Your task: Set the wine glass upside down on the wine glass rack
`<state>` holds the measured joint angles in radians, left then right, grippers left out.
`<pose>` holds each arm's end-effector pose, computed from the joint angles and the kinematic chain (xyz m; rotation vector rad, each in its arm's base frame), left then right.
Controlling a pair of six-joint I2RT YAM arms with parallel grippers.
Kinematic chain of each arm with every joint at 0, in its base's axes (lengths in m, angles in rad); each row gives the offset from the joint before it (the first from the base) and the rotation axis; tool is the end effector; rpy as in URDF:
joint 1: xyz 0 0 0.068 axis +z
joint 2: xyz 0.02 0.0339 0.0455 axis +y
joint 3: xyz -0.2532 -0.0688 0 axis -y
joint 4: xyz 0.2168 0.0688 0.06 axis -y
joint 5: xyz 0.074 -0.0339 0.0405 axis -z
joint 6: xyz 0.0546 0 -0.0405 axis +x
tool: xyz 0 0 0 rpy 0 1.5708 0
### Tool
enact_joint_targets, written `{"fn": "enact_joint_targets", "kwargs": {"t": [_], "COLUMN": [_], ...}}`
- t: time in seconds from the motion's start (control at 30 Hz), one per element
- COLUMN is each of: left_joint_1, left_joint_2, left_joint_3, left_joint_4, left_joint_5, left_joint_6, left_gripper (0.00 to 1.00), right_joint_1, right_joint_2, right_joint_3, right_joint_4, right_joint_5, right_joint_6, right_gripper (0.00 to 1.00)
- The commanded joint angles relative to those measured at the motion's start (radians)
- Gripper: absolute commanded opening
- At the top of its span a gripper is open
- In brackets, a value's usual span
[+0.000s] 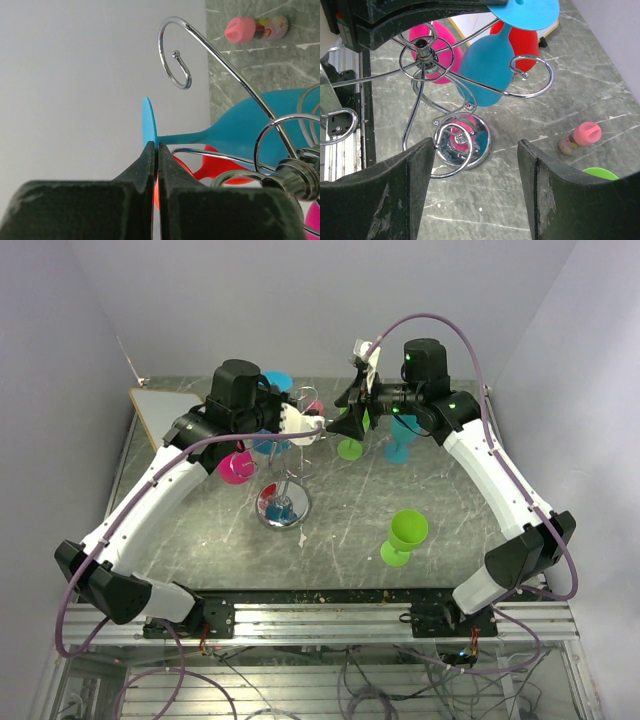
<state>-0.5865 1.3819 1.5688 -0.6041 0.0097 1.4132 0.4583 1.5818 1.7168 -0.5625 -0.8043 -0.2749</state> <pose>0.2428 -0.1620 0.4093 1.7083 1.0896 0.5205 0.2797 0.1819 0.4089 -1.1665 1.5876 0.9168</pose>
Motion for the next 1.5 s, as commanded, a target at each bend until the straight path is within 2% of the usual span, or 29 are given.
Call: {"fn": "enact_joint_targets", "kwargs": {"t": [0.0,0.3,0.5,0.7,0.87,1.17,1.47], "left_joint_1": [-0.010,-0.010,-0.009,-0.022,-0.037,-0.054,-0.088], "left_joint_2": [-0.025,-0.021,-0.019,-0.014,0.001,0.003,0.002], "left_joint_3": [-0.023,-0.031,-0.031,-0.029,-0.026,-0.010,-0.002], "left_joint_4": [0.116,0.187,0.183,0.200,0.231,0.195,0.173], "left_joint_5": [-0.057,-0.083,-0.081,-0.081,-0.133,-0.109,-0.152], "left_joint_6": [-0.034,-0.203,-0.248,-0.368,-0.387,-0.431,-0.482], "left_gripper": [0.07,0.07,0.07,0.07,0.07,0.07,0.07], "right_joint_1": [0.000,0.000,0.000,0.000,0.000,0.000,0.000], "right_joint_2": [0.020,0.034,0.032,0.030,0.032,0.021,0.015], "right_joint_3": [0.008,0.017,0.017,0.009,0.009,-0.003,-0.026], "right_joint_4": [-0.046,-0.053,-0.056,-0.050,-0.045,-0.031,-0.010], "right_joint_5": [0.031,0.031,0.036,0.042,0.039,0.038,0.056], "right_joint_6": [-0.033,-0.037,-0.042,-0.045,-0.036,-0.017,0.003], "right_gripper": [0.66,0.66,0.65,0.65,0.65,0.67,0.67]}}
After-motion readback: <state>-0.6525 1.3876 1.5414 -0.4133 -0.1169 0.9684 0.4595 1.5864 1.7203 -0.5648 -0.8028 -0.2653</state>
